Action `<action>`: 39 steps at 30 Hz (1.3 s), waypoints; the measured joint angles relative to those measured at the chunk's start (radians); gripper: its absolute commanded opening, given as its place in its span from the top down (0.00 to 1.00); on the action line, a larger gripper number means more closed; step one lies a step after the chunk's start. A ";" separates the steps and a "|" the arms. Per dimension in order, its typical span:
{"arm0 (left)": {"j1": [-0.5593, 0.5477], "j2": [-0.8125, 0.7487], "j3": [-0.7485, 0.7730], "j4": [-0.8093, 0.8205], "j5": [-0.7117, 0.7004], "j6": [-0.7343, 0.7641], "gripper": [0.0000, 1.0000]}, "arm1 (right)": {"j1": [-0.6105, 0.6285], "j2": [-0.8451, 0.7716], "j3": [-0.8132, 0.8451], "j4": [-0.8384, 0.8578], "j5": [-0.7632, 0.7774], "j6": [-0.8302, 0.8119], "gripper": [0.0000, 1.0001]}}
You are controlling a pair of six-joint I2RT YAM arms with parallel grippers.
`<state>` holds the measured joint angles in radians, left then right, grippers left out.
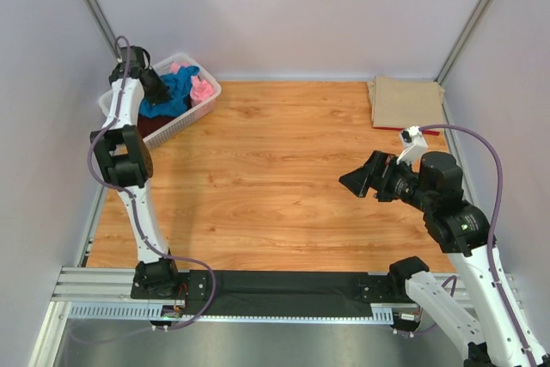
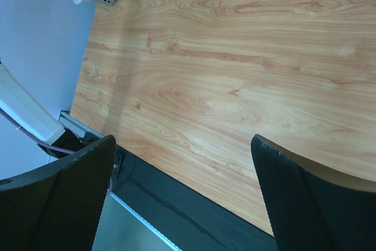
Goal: Fold and stack the t-shirts
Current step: Grab the tshirt from the pile, then move the tshirt to the center of the board
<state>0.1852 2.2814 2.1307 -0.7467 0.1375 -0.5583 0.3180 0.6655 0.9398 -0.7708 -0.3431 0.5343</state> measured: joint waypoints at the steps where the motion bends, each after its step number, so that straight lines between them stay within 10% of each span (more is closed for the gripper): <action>1: 0.002 -0.021 -0.001 0.007 0.019 -0.006 1.00 | 0.000 0.002 0.000 0.006 0.000 0.001 0.02; 15: -0.197 -0.768 -0.105 0.198 0.236 -0.070 1.00 | 0.000 0.001 0.036 -0.031 0.031 -0.008 0.02; 21: -0.446 -1.138 -0.782 0.340 0.285 -0.072 0.75 | 0.000 -0.023 0.024 -0.055 0.046 -0.016 0.02; 29: -0.806 -1.180 -1.564 0.413 0.261 -0.156 0.47 | 0.000 -0.016 -0.129 -0.029 0.061 0.001 0.05; 39: -0.735 -1.312 -1.441 0.266 -0.021 -0.159 0.30 | 0.006 0.378 -0.215 0.250 0.089 0.037 0.20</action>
<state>-0.5503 0.9699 0.6895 -0.4812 0.1162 -0.7170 0.3241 1.0435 0.7250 -0.5209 -0.2543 0.5713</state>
